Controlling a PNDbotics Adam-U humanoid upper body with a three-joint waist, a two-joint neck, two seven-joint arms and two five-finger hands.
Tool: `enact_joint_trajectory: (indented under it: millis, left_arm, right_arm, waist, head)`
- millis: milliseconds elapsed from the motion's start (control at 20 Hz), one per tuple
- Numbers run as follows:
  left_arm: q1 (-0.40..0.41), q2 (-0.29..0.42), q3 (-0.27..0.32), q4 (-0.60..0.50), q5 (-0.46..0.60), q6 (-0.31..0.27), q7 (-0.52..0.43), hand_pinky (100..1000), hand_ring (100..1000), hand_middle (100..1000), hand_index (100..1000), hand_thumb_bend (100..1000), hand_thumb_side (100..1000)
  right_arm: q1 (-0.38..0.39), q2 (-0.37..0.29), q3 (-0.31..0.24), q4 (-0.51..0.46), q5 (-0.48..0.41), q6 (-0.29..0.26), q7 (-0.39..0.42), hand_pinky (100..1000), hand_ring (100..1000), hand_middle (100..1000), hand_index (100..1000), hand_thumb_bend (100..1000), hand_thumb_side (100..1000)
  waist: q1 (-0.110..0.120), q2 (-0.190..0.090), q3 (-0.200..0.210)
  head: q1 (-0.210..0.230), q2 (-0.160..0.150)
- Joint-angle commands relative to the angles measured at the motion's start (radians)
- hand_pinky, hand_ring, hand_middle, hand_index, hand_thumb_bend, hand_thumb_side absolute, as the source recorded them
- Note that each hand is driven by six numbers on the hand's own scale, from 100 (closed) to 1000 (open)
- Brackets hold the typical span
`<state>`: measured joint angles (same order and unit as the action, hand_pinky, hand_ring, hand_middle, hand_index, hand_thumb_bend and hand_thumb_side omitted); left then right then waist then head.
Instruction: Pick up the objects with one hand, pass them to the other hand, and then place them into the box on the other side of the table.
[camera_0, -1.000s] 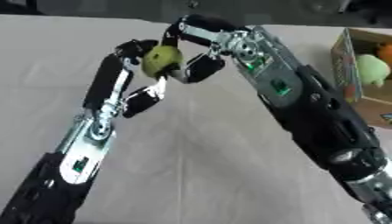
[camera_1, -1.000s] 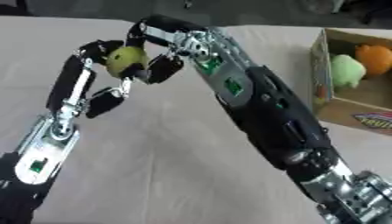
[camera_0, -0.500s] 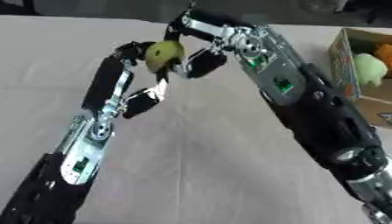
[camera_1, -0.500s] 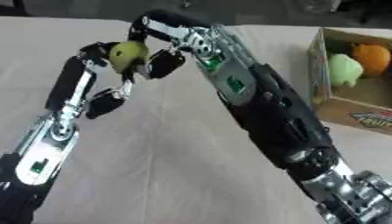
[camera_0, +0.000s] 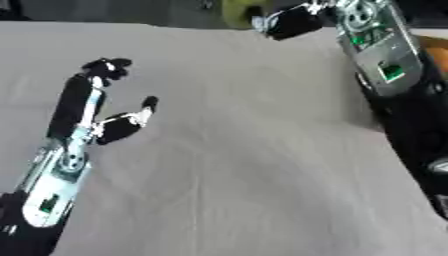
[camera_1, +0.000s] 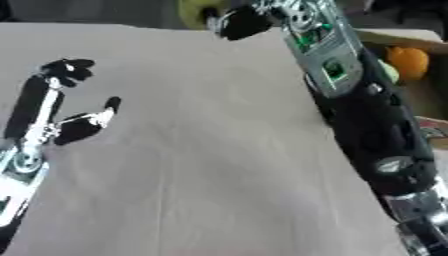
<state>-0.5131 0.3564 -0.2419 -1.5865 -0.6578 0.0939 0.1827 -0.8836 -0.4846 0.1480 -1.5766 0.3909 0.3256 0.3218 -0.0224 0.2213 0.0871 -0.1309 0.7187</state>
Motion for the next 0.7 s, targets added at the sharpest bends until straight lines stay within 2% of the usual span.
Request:
enact_joint_trajectory:
  millis: [50,350,700]
  left_arm:
    - [0.011,0.068,0.042,-0.072,0.038,0.025,0.024,651,657,613,807,422,281]
    - [0.072,0.127,0.111,-0.146,0.092,0.066,0.082,646,647,603,797,395,264]
    - [0.110,0.145,0.169,-0.187,0.124,0.099,0.155,642,642,597,790,385,266]
  right_arm:
    - [0.015,-0.091,-0.073,-0.020,-0.034,0.032,-0.059,932,865,526,608,100,100]
    - [0.109,-0.198,-0.176,0.035,-0.057,0.076,-0.156,933,869,529,615,100,100]
    - [0.202,-0.261,-0.252,0.124,-0.056,0.090,-0.236,929,869,532,619,100,100]
  waist:
    - [0.004,-0.019,0.000]
    - [0.005,-0.015,-0.001]
    - [0.008,-0.013,-0.003]
  head:
    - [-0.015,-0.010]
    - [-0.044,-0.025]
    - [-0.096,-0.058]
